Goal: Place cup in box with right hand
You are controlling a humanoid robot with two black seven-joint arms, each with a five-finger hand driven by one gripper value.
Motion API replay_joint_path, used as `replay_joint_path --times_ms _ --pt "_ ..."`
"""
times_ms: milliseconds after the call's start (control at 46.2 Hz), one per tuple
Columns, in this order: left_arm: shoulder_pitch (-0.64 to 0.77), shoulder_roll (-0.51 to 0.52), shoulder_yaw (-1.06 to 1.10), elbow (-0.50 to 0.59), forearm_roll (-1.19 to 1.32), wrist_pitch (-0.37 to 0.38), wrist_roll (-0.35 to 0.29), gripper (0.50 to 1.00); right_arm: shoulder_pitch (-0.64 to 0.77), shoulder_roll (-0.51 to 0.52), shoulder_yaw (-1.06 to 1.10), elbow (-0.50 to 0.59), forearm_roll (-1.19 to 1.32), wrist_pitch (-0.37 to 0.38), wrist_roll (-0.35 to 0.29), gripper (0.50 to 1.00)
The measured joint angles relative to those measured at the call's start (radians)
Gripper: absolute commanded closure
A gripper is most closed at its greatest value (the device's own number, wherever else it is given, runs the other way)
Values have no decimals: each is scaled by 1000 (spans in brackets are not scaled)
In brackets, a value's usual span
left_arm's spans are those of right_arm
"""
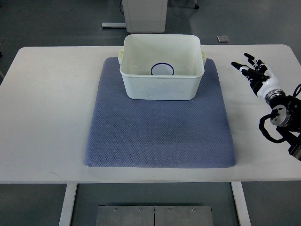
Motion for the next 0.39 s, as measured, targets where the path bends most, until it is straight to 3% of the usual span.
replay_joint_path --times_ms 390 --pt "0 0 0 0 0 0 0 500 -10 22 -1 1 -1 2 10 500"
